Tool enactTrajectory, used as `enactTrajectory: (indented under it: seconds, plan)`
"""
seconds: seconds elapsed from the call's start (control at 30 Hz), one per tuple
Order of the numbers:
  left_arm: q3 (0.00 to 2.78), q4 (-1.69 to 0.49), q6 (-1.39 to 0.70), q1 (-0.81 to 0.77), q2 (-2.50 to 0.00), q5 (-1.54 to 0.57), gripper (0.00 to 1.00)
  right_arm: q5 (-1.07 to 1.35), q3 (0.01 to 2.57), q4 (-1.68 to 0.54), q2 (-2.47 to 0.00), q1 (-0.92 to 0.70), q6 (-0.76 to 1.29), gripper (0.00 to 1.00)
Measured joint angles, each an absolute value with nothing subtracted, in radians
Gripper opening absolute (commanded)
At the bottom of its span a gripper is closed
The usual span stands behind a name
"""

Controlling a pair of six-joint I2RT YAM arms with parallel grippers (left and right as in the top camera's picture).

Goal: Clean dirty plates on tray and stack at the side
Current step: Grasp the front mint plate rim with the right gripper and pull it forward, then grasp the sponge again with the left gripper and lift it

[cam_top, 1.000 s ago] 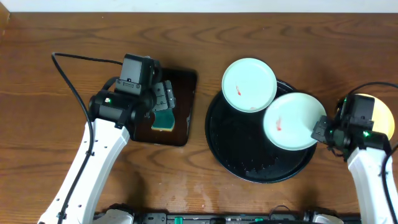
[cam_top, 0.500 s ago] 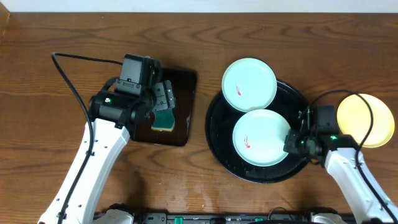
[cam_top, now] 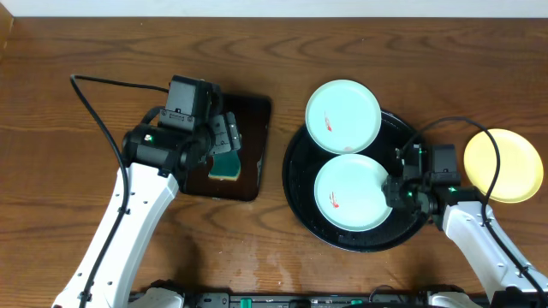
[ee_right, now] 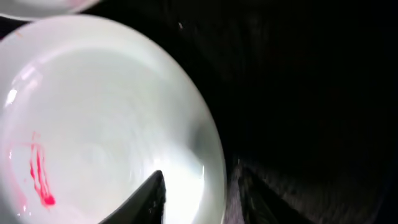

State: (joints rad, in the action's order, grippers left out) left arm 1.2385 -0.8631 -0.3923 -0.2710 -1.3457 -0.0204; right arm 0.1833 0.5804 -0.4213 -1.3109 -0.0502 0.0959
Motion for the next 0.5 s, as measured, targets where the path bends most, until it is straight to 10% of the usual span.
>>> enactTrajectory:
  seconds: [0.33, 0.5]
  plan:
    - [1.113, -0.716, -0.398, -0.271, -1.517, -0.020, 0.73, 0.204, 0.580, -0.402, -1.311, -0.050, 0.085, 0.40]
    - [1.089, -0.642, -0.399, -0.271, -1.692, -0.020, 0.48, 0.209, 0.580, -0.416, -1.311, -0.050, 0.086, 0.40]
